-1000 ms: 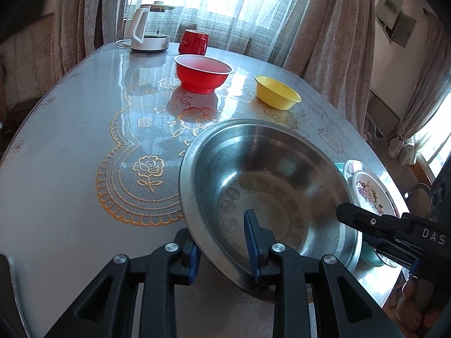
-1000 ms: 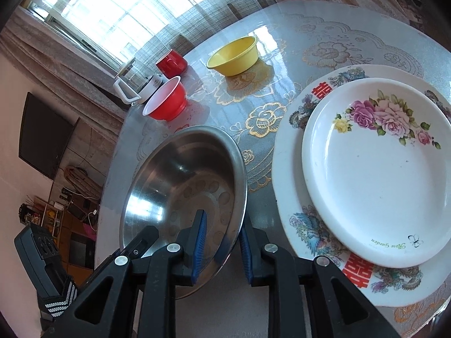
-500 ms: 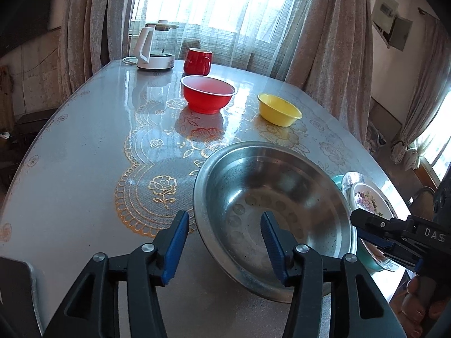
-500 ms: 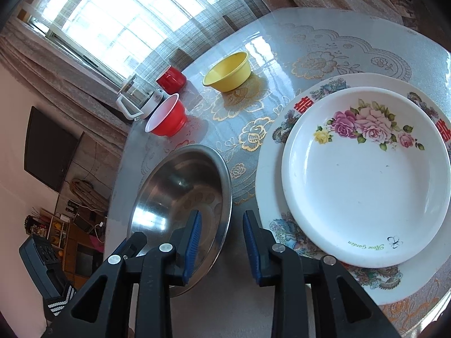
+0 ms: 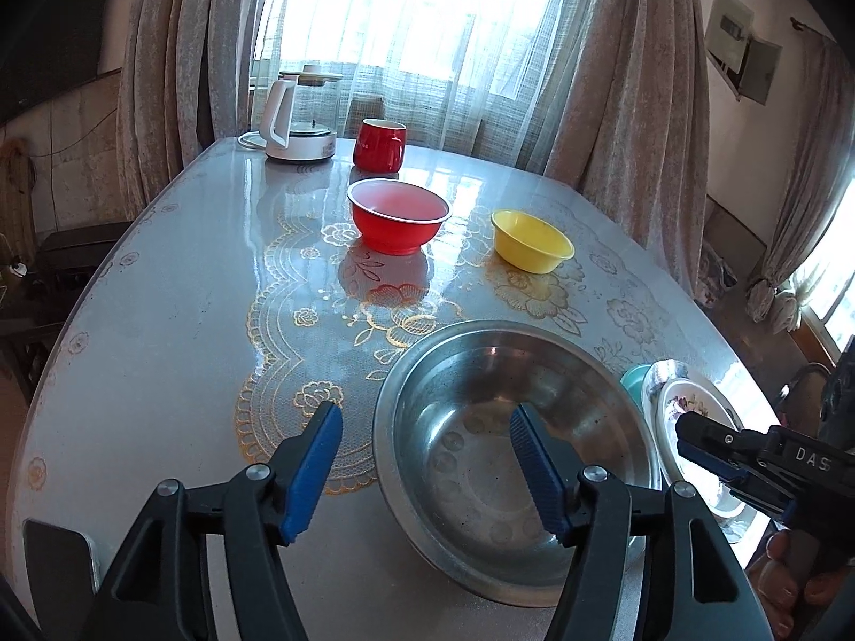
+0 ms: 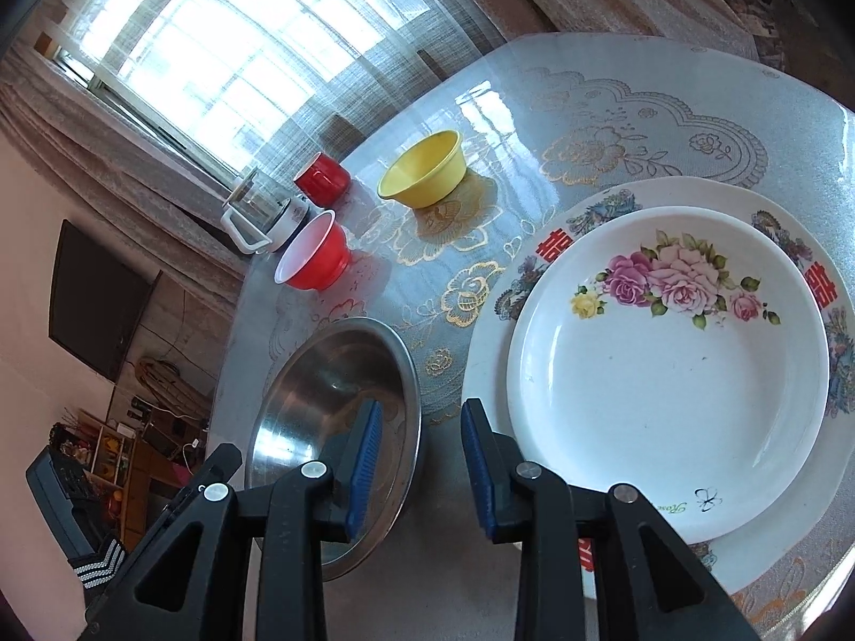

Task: Organize plates and bowls
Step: 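Open both grippers to release the steel bowl on the table, then move both grippers to the yellow bowl and close them on its rim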

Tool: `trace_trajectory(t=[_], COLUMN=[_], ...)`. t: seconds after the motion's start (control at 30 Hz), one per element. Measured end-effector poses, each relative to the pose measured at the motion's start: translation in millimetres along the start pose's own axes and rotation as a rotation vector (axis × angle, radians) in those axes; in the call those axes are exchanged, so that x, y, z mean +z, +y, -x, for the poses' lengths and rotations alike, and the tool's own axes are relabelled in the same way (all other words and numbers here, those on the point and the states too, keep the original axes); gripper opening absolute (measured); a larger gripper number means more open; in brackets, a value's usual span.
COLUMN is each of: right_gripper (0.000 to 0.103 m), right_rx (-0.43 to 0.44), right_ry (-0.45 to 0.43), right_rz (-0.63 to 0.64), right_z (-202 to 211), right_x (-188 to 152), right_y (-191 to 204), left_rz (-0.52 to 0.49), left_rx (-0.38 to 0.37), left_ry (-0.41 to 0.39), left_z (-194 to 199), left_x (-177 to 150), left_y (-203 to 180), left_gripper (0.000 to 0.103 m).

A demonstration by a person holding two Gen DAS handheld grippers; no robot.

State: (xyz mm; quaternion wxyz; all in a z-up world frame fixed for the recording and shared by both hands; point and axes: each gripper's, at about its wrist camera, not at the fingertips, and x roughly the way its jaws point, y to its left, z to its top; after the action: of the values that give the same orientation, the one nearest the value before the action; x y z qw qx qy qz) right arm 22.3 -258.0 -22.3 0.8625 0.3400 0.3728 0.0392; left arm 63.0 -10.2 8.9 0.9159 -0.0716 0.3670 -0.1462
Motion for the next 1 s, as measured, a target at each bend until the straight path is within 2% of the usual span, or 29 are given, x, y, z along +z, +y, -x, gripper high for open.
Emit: trace_trajectory(t=[0.2,0.43,0.5,0.73,0.93,1.0], right_gripper=[0.032,0.036,0.037,0.039,0.039,0.039], right_rx=[-0.021,-0.1,-0.092,-0.074,-0.104,-0.113], right_ry=[0.006,0.032,0.045,0.143,0.142,0.14], right_rz=[0.031,0.032,0.02,-0.03,-0.063,-0.087], right_z=[-1,-14,-22,-81,-128,-146], right_x=[20,76,94,153,191,202], right_y=[1,-11,-15,-17,-14,-15], left_rz=[-0.021,-0.052,-0.06,-0.057,-0.035,-0.041], left_rx=[0.007,0.022,0.031,0.04,0.038,0.066], left_ry=[-0.007,0.011,0.015,0.035,0.08,0.095], left_z=[-3,-18,-25,-48,-70,-76], left_x=[18,49,58,89,106,110], left_y=[-5,-11,-13,-16,-13,-14], left_gripper=[0.074,0.079,0.08,0.082,0.082,0.082])
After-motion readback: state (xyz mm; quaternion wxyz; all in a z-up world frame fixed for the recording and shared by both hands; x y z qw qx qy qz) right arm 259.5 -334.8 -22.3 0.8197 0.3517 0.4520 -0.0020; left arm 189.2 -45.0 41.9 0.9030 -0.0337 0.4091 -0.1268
